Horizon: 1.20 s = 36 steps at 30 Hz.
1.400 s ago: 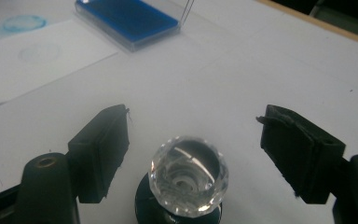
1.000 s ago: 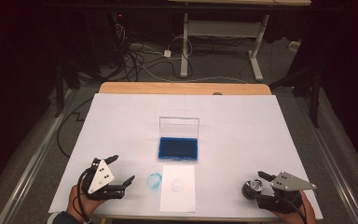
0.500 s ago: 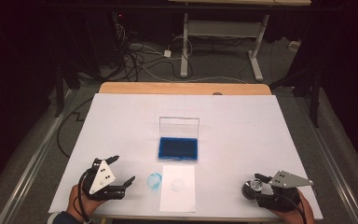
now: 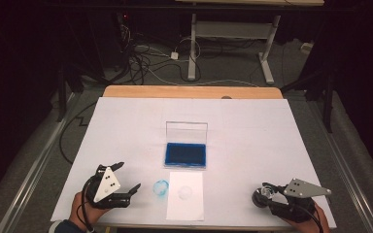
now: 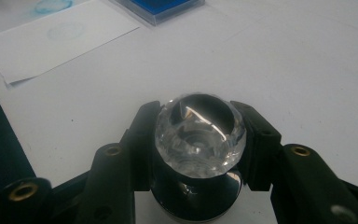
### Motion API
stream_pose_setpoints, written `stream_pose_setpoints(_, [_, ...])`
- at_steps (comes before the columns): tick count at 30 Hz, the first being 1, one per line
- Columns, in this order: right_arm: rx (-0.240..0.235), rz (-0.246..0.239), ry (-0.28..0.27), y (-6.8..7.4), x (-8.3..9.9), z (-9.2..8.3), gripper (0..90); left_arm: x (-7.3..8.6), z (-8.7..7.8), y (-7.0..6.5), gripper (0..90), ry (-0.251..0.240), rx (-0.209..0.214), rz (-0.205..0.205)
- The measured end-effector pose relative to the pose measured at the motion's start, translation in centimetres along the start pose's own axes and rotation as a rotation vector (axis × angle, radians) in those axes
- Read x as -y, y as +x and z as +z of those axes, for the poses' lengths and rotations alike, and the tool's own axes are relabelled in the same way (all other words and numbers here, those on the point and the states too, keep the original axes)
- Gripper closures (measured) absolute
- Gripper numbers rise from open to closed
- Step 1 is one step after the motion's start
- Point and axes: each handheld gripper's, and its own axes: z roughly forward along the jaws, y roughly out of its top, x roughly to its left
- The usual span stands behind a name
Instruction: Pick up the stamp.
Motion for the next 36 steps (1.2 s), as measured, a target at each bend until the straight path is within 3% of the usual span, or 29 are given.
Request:
stream_pose_setpoints(15, [-0.013, 0.004, -0.023, 0.2, -0.7, -0.3, 56.2, 0.0, 0.0, 0.0, 14.6, -0.001, 0.008, -0.002])
stream_pose_setpoints(25, [0.021, 0.022, -0.097, -0.2, -2.3, -0.7, 56.3, -0.1, 0.1, 0.0, 14.6, -0.011, 0.006, -0.01])
stream_pose_setpoints(36, [0.028, -0.031, -0.13, 0.3, -4.8, 0.3, 56.3, 0.0, 0.2, 0.0, 14.6, -0.014, 0.019, -0.015])
